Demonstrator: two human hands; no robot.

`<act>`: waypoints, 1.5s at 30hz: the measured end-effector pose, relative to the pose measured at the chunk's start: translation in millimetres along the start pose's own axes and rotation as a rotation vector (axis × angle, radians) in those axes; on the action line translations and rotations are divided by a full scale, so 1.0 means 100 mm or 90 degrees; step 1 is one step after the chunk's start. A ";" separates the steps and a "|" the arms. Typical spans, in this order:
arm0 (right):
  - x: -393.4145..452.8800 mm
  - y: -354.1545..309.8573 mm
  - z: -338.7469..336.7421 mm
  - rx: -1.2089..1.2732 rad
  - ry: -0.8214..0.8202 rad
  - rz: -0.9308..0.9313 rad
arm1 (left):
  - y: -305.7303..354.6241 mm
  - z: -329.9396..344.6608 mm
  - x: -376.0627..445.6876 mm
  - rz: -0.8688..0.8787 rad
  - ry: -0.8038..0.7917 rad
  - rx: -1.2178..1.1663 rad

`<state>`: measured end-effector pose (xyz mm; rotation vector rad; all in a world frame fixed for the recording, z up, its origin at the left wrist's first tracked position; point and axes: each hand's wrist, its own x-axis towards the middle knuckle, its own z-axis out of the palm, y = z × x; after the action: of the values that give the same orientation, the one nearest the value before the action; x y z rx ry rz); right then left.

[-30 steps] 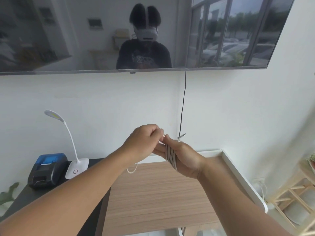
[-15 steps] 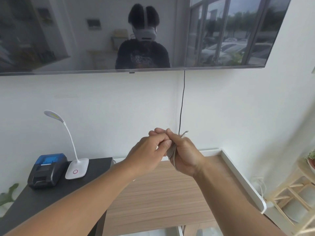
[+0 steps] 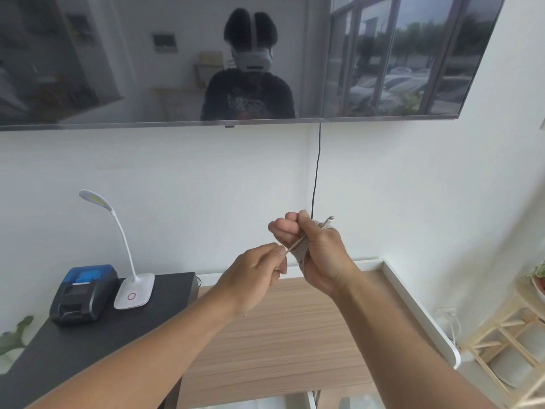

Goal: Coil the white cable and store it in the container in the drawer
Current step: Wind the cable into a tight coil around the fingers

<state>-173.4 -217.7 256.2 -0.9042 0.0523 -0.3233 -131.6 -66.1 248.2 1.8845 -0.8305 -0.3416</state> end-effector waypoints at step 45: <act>0.15 -0.10 -0.06 -0.160 0.024 -0.007 | -0.25 0.07 0.10 -0.196 0.239 -0.193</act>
<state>-162.9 -232.2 261.6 -1.1480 0.1247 -0.3489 -118.9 -71.4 223.9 1.7145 -0.2215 -0.2720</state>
